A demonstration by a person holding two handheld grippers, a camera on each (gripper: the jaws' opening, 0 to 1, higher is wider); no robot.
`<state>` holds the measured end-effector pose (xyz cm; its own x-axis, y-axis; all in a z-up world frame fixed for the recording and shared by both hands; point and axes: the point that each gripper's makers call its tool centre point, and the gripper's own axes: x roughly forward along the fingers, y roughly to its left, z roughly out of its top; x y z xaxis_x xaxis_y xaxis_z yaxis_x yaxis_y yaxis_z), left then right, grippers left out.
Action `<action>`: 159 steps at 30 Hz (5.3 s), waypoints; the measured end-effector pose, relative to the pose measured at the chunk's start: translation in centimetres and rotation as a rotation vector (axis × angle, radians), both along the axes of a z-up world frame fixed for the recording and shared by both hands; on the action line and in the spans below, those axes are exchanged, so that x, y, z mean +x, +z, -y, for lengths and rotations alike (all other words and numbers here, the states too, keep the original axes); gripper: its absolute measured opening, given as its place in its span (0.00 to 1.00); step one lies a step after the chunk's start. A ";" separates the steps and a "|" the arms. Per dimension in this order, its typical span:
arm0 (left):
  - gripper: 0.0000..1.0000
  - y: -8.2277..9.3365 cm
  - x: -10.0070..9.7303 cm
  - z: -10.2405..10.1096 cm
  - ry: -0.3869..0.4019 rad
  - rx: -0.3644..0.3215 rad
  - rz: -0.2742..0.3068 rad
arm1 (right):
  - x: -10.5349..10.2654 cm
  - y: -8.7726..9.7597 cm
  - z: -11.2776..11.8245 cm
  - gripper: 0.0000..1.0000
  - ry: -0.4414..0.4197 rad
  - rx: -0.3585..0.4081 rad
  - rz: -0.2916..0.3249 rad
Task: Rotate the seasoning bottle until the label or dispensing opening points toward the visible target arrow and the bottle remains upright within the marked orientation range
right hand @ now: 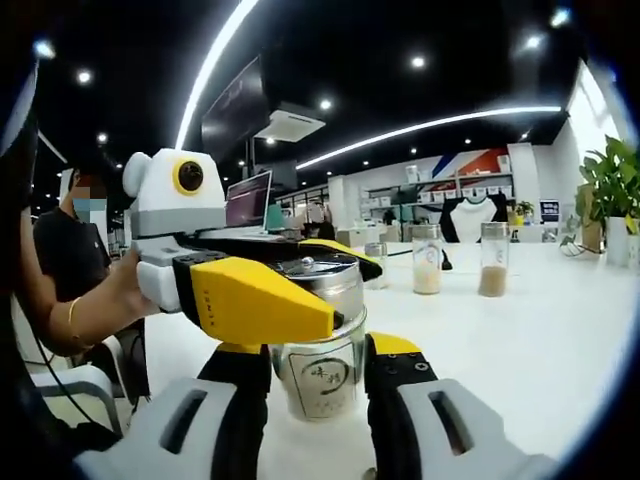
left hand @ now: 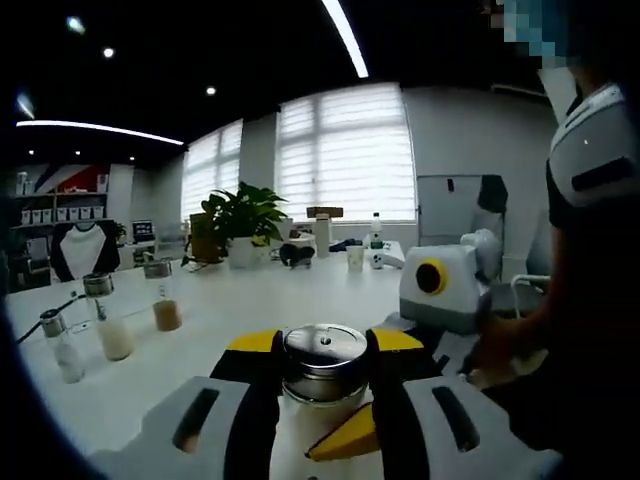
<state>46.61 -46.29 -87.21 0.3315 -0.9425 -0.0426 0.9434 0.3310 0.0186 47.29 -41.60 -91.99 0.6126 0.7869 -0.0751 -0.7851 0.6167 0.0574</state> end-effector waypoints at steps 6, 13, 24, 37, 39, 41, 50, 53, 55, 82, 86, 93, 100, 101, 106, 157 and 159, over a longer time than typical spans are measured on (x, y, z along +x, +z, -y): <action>0.35 0.5 -1.2 -0.2 -0.132 -0.034 -0.045 | -1.0 0.6 -0.7 0.36 0.075 0.004 0.024; 0.35 1.0 -1.7 -0.3 -0.196 -0.068 -0.060 | -1.8 1.1 -1.1 0.37 0.125 0.000 0.044; 0.35 0.6 -2.4 0.1 -0.233 -0.024 -0.035 | -1.9 0.7 -1.3 0.36 0.139 -0.014 0.051; 0.35 0.5 -1.0 0.0 -0.200 0.038 0.002 | -0.5 0.8 -1.4 0.35 0.156 -0.031 0.066; 0.35 0.7 -0.6 -0.1 -0.194 0.028 0.003 | -0.1 1.1 -1.4 0.35 0.162 -0.035 0.081; 0.35 1.1 0.0 -0.3 -0.184 0.019 0.001 | 0.4 1.4 -1.4 0.35 0.169 -0.037 0.090; 0.35 2.0 1.5 -0.7 -0.134 -0.037 -0.011 | 1.3 2.6 -1.8 0.35 0.181 0.050 0.087; 0.35 2.1 2.2 -0.7 -0.060 -0.026 -0.011 | 2.0 2.5 -1.6 0.35 0.150 0.077 0.058; 0.35 1.6 2.8 -0.8 -0.008 -0.009 -0.031 | 2.7 2.2 -1.2 0.35 0.101 0.044 0.078; 0.36 0.3 4.9 -1.1 0.370 0.033 -0.058 | 5.9 1.5 0.4 0.35 -0.178 -0.038 0.102; 0.37 0.9 5.2 -1.6 0.395 -0.077 -0.133 | 5.9 1.2 0.4 0.35 -0.200 -0.040 0.107; 0.39 -0.1 5.7 -1.7 0.445 -0.036 -0.126 | 6.0 0.4 0.4 0.35 -0.242 -0.037 0.103; 0.37 -0.1 6.1 -1.7 0.506 -0.087 -0.136 | 6.1 0.2 0.3 0.35 -0.260 -0.018 0.099; 0.37 -0.2 6.0 -1.7 0.507 -0.090 -0.143 | 6.1 0.2 0.3 0.35 -0.264 -0.009 0.096; 0.37 -0.5 6.1 -1.9 0.558 -0.099 -0.149 | 6.3 0.1 0.3 0.35 -0.273 -0.014 0.097; 0.34 0.2 6.2 -6.2 0.472 0.012 0.025 | 4.0 -0.7 -1.8 0.34 -0.079 -0.043 0.024; 0.34 0.2 6.5 -7.2 0.497 0.006 0.019 | 4.0 -0.8 -1.7 0.33 -0.079 -0.046 0.022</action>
<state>53.10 -39.04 -87.06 0.7414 -0.6700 -0.0373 0.6710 0.7405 0.0380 51.25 -39.87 -92.77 0.6747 0.7318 -0.0961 -0.7345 0.6785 0.0105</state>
